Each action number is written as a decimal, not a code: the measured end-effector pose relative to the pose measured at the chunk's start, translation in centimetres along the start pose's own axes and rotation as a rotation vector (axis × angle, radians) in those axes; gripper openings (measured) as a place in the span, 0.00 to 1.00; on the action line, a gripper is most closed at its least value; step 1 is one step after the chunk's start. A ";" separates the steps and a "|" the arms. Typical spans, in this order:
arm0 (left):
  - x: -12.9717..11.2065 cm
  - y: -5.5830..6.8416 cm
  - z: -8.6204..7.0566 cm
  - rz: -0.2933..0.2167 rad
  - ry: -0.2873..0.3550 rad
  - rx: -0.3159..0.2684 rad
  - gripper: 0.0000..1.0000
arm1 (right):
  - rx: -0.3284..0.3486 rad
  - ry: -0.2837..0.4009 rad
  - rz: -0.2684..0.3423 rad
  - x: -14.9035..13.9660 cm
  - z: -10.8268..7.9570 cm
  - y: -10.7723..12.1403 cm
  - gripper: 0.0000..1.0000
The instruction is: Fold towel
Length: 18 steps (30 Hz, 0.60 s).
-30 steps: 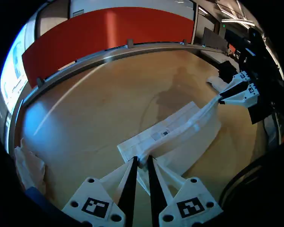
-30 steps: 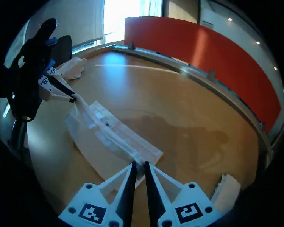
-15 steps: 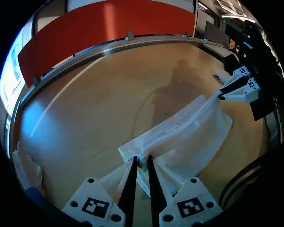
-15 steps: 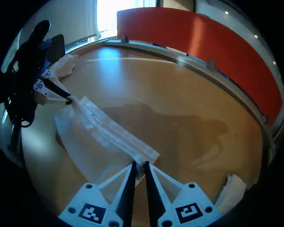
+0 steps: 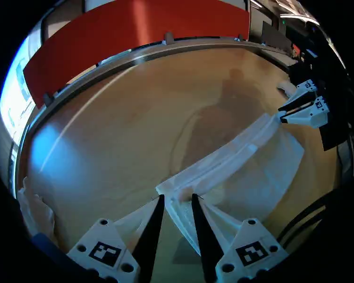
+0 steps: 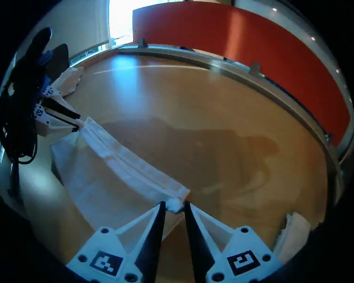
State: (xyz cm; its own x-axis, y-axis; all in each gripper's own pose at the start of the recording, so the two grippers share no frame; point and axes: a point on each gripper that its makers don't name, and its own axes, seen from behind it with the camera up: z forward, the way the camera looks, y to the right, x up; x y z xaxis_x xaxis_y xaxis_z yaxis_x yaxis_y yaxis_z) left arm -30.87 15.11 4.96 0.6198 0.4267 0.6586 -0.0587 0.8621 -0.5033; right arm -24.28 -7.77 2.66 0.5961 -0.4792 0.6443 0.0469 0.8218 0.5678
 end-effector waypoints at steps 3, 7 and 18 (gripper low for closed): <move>0.2 -0.5 0.0 -0.007 0.004 0.014 0.49 | -0.012 -0.004 0.005 -0.1 0.2 0.4 0.35; 0.5 -1.1 -0.2 -0.019 0.010 0.031 0.63 | -0.029 -0.002 0.003 -0.1 0.2 1.0 0.46; 0.4 -1.3 -1.0 -0.045 0.017 0.028 0.93 | -0.030 0.029 0.004 0.2 -0.6 1.0 0.86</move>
State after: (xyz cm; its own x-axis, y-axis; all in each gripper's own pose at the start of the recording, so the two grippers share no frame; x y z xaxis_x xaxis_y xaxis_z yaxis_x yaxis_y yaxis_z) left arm -29.74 13.91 5.36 0.6358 0.3830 0.6702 -0.0522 0.8876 -0.4577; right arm -23.61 -6.85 3.08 0.6191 -0.4672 0.6312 0.0685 0.8328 0.5492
